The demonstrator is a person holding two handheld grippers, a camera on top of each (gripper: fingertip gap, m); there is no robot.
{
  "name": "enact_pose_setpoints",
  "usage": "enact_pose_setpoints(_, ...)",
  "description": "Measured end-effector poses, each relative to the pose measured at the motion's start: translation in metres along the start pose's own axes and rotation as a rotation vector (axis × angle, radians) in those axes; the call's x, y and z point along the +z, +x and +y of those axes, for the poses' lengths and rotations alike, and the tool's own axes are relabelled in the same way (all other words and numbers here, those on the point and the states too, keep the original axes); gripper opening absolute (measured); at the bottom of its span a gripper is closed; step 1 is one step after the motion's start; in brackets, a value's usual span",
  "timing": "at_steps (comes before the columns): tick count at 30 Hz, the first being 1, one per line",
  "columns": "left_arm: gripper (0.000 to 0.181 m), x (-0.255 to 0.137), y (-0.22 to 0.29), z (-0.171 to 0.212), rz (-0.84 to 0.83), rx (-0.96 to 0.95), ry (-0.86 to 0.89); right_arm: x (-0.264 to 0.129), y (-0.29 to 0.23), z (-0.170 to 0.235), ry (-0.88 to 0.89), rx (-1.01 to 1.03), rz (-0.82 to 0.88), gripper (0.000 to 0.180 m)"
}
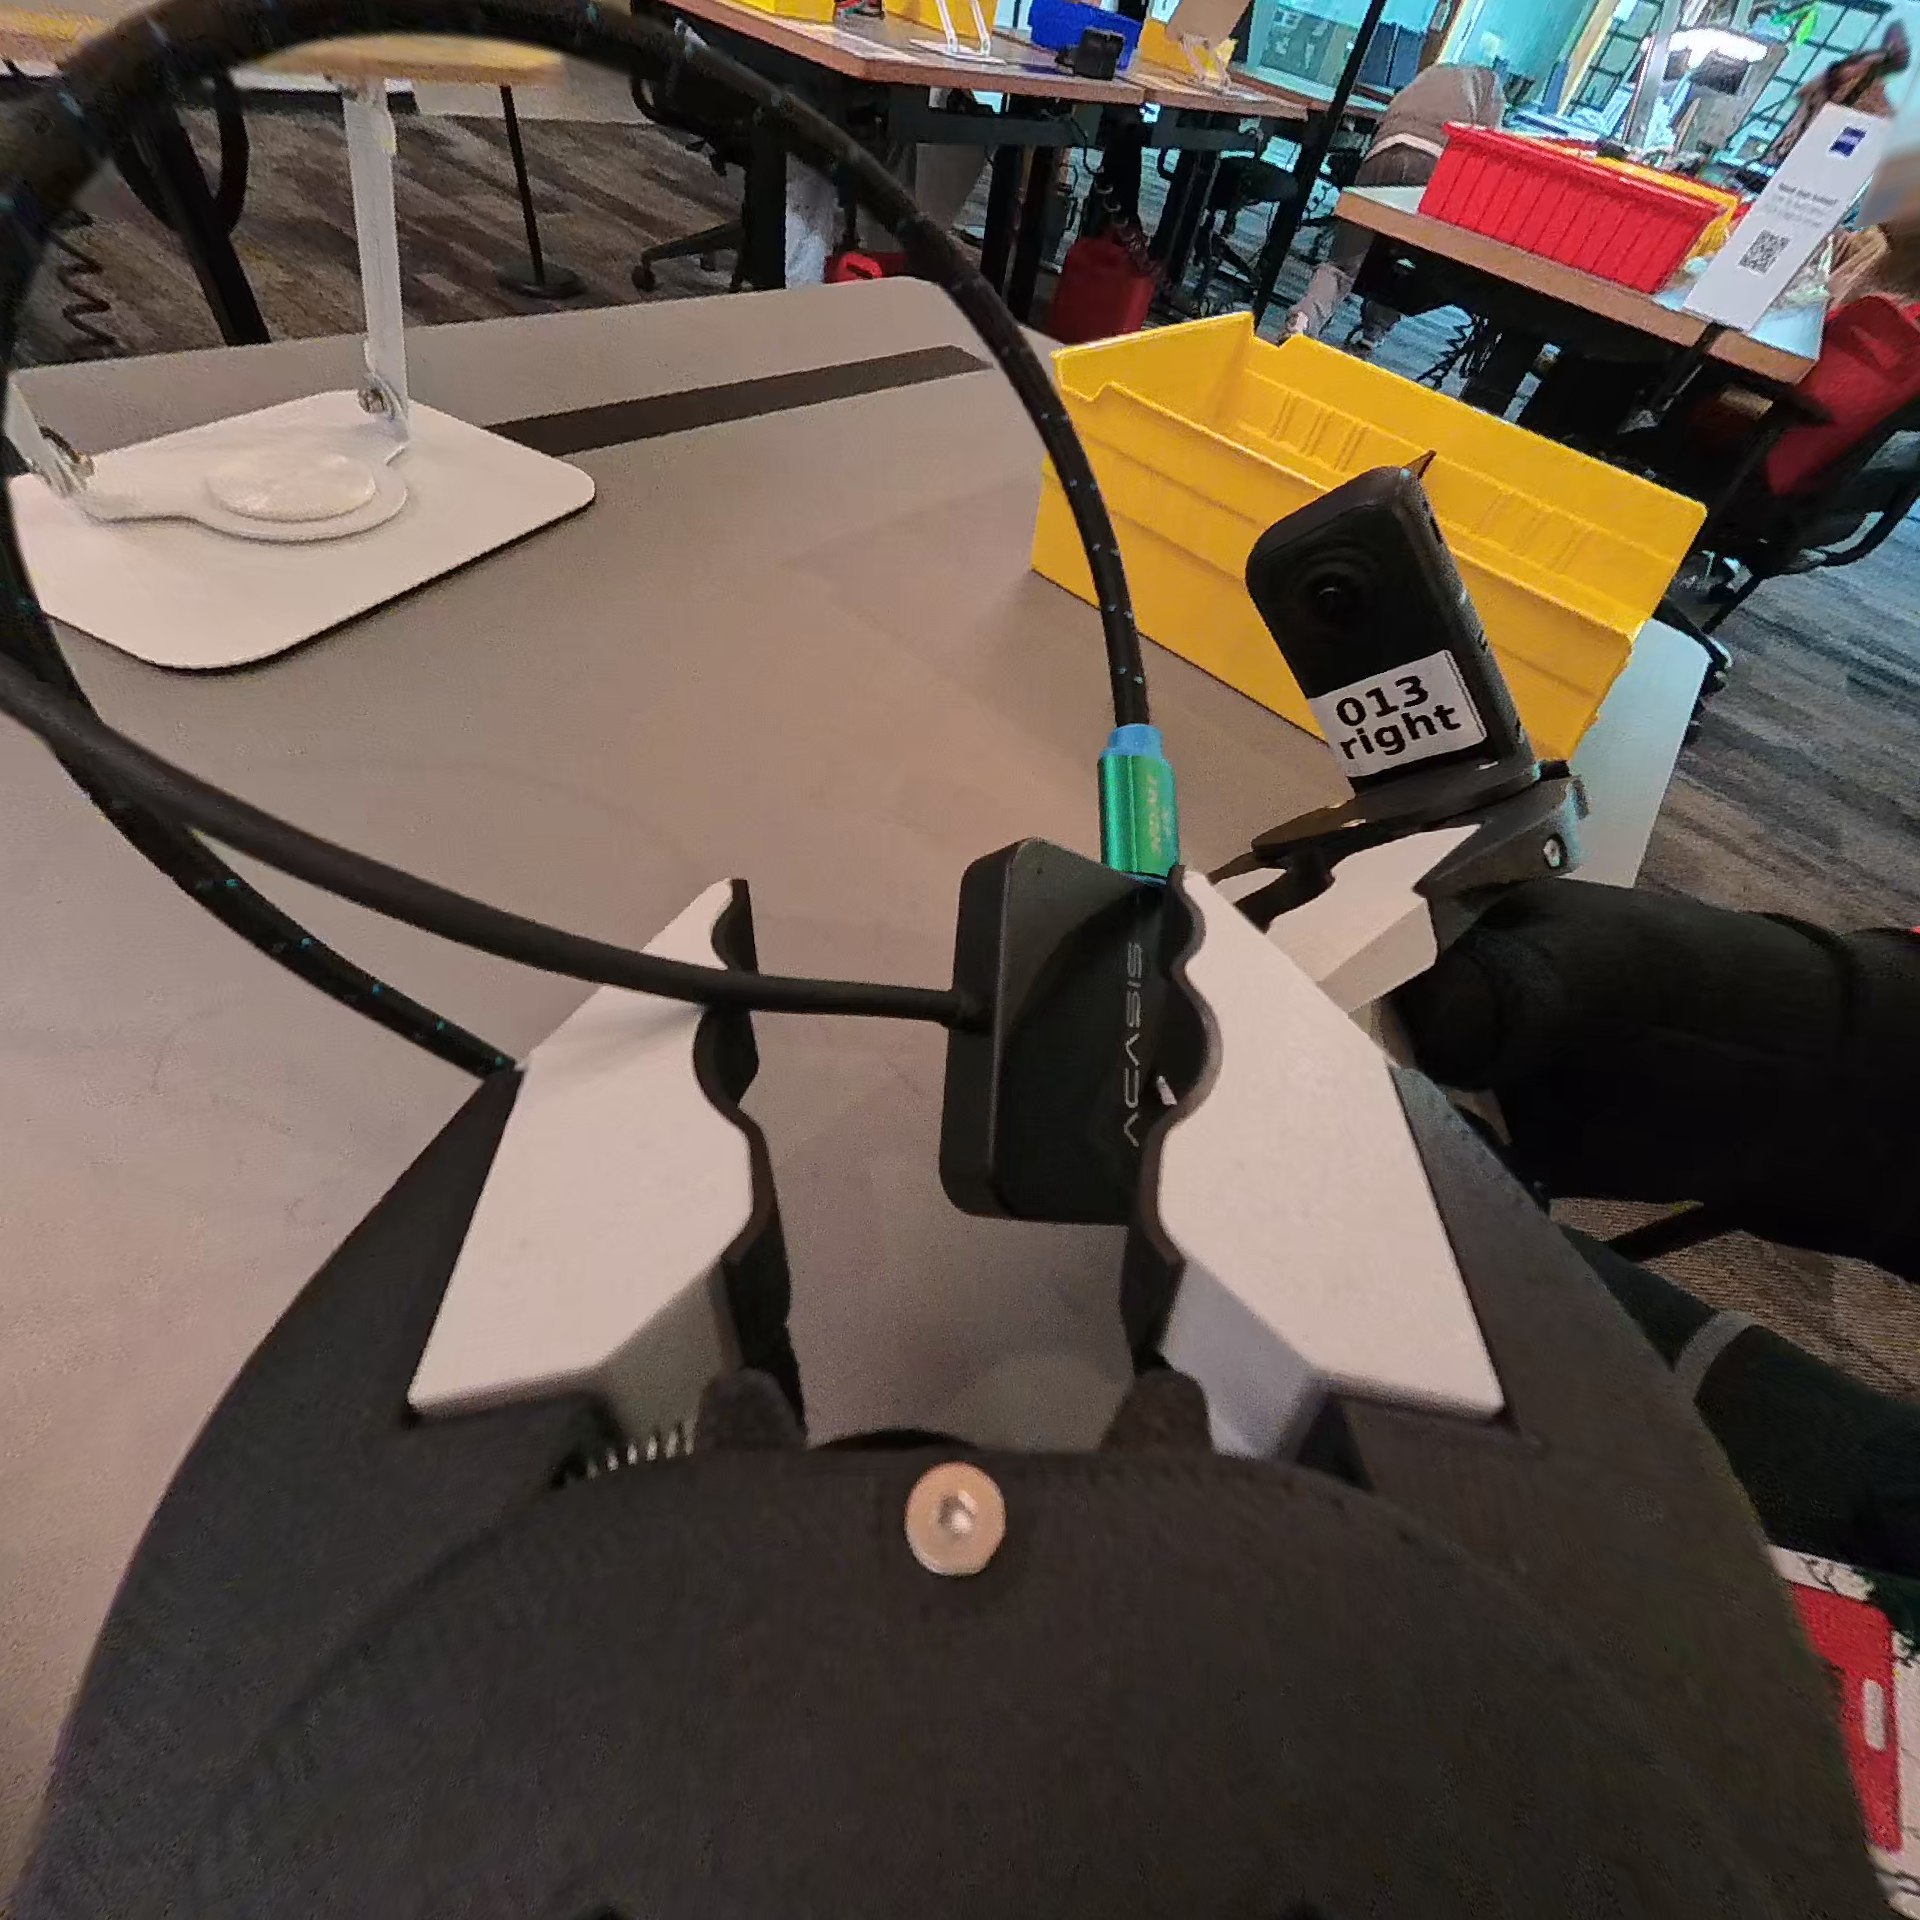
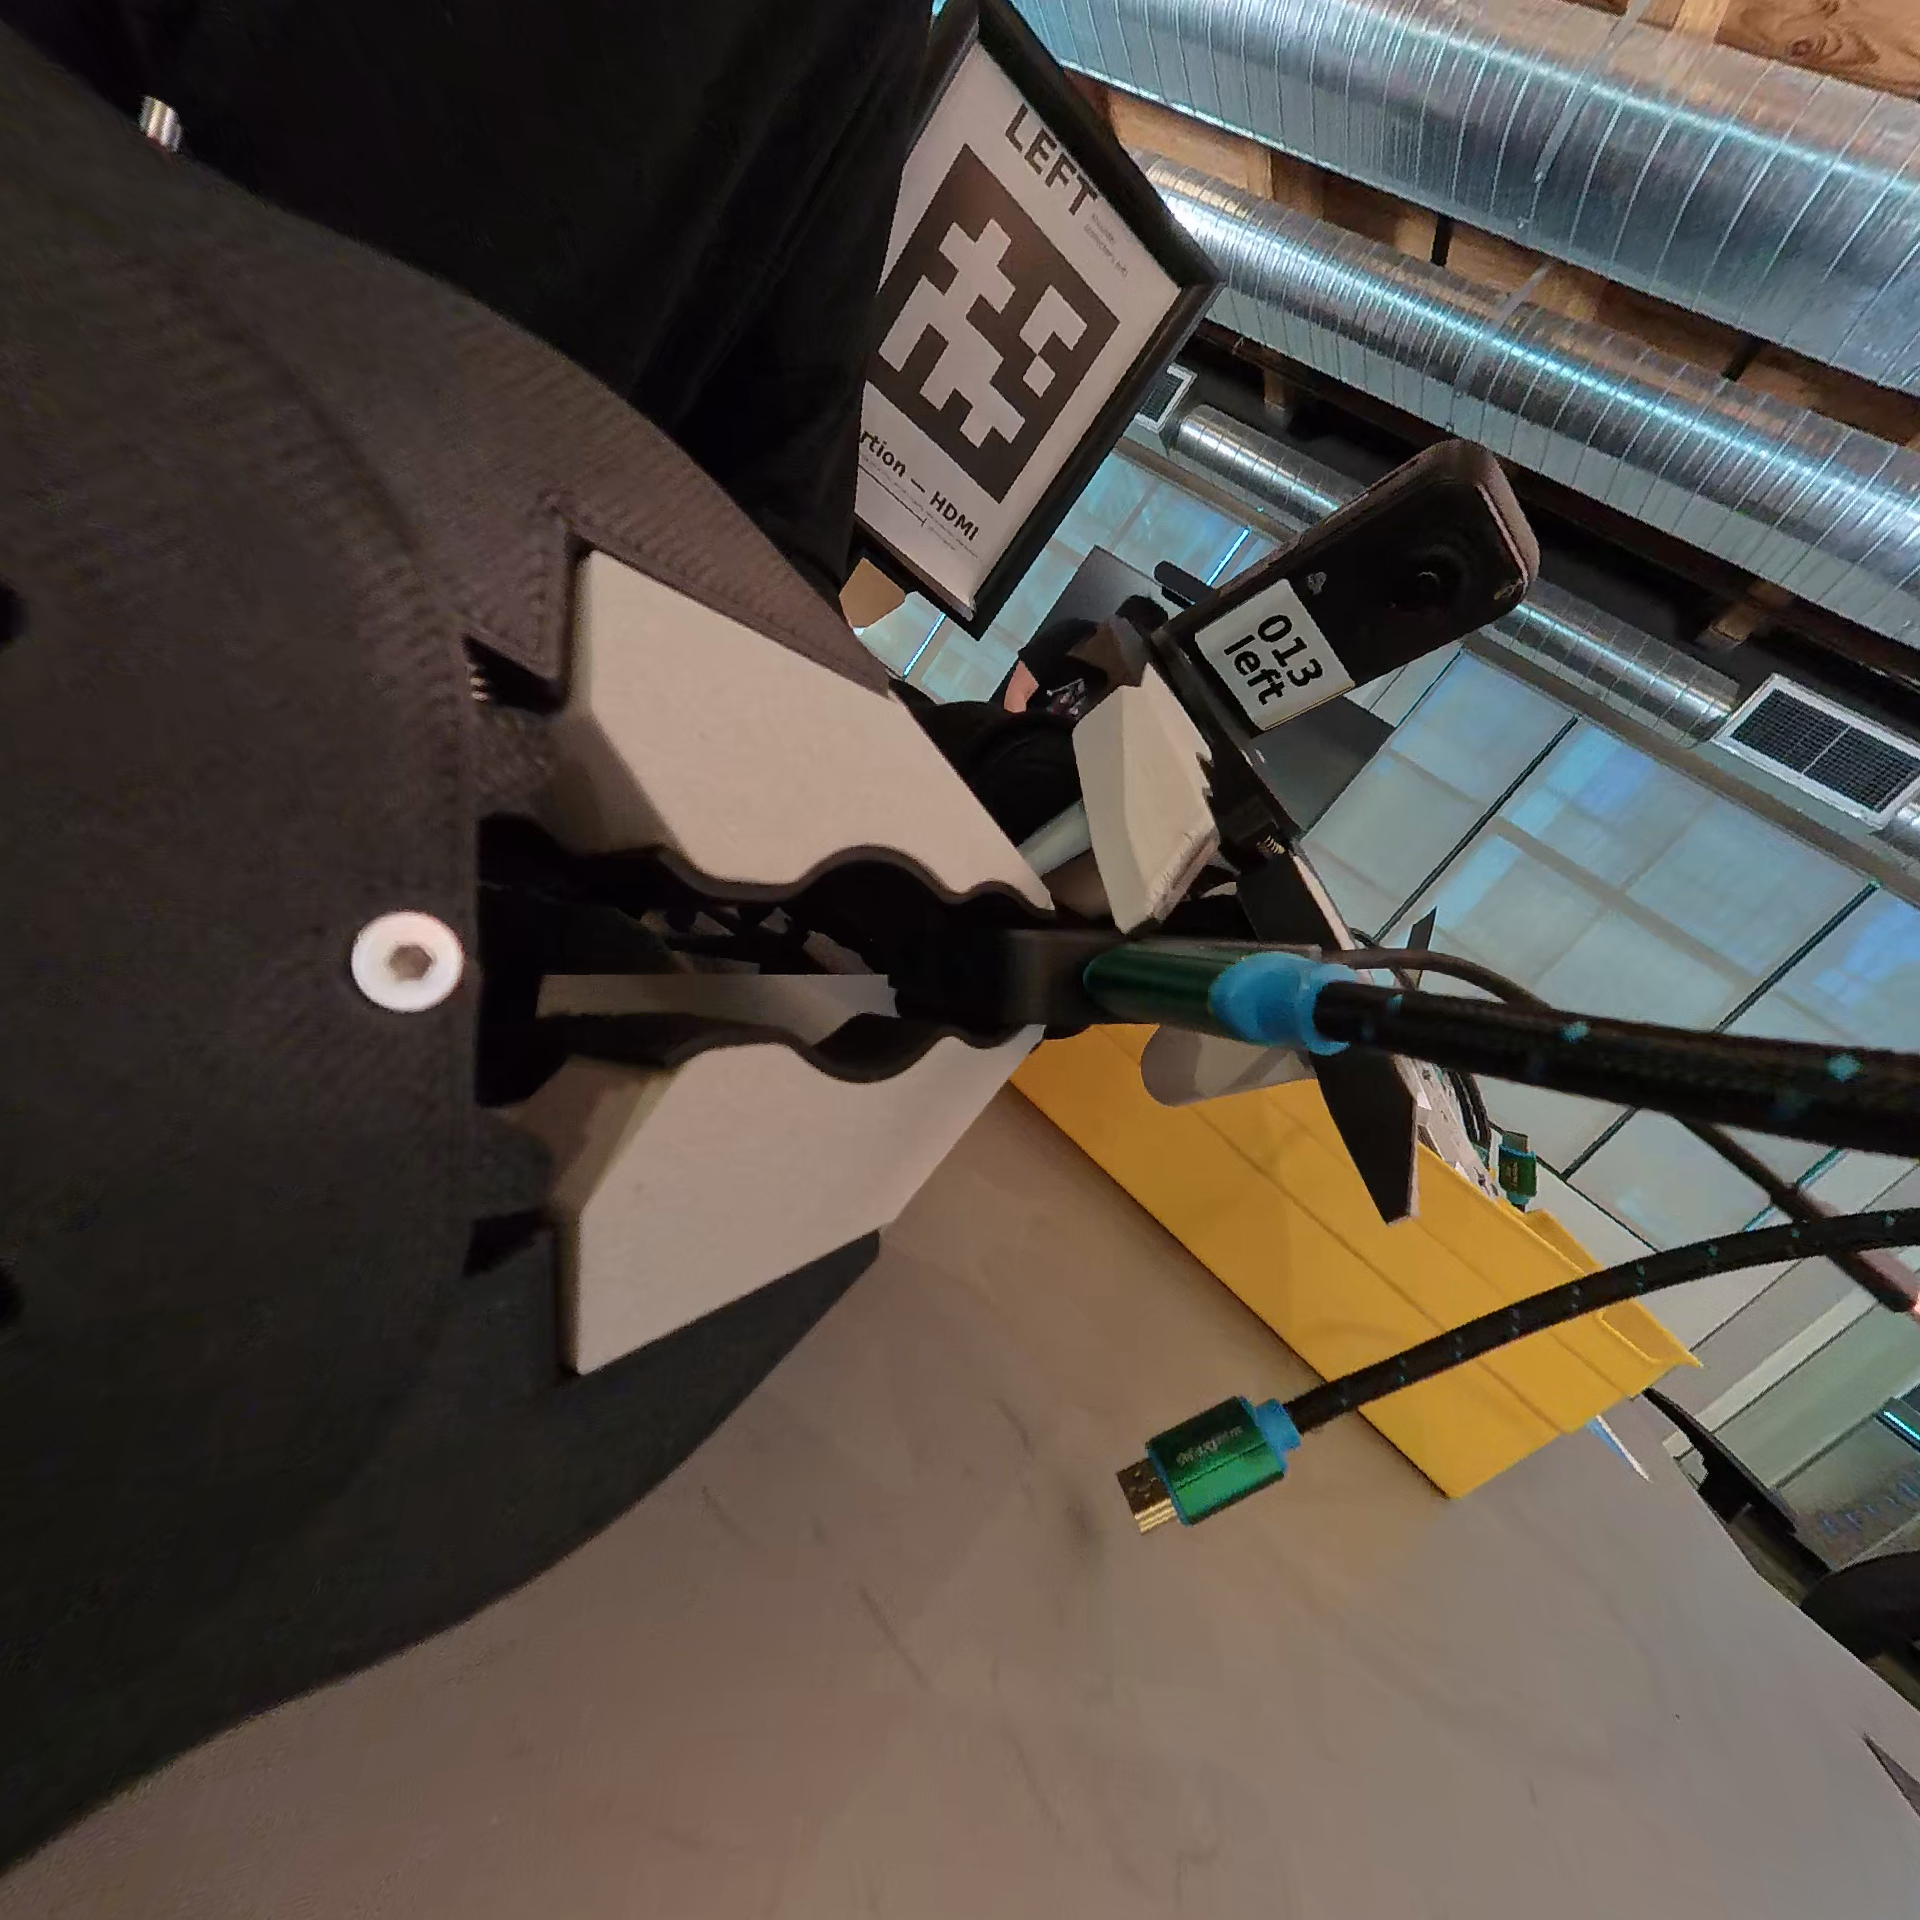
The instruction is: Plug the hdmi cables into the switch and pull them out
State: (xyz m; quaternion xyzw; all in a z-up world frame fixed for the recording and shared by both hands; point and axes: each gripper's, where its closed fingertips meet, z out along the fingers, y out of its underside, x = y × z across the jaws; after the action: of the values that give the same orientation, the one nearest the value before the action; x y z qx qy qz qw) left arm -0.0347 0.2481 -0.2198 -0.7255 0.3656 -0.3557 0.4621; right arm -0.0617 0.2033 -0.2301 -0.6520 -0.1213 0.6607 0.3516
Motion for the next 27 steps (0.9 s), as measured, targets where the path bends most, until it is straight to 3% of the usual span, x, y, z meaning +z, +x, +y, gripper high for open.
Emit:
enact_pose_setpoints(3, 0.091, -0.001, 0.006, 0.001, 0.026, 0.089, -0.004, -0.001, 0.000, -0.003, 0.014, -0.009, 0.006, 0.011)
enact_pose_setpoints(9, 0.093, -0.007, 0.008, -0.002, 0.057, 0.209, 0.015, -0.001, 0.002, -0.001, -0.004, -0.003, 0.010, 0.011)
enact_pose_setpoints(12, 0.107, -0.011, 0.007, 0.001, 0.105, 0.221, 0.002, -0.004, 0.001, -0.004, 0.006, -0.003, 0.004, 0.011)
enact_pose_setpoints(22, 0.094, -0.007, -0.006, 0.013, 0.002, 0.278, -0.060, -0.029, 0.018, -0.026, 0.086, 0.001, 0.087, 0.011)
enact_pose_setpoints(27, 0.089, -0.009, 0.008, 0.002, -0.075, 0.453, -0.036, -0.031, 0.022, -0.028, 0.107, -0.002, 0.120, 0.011)
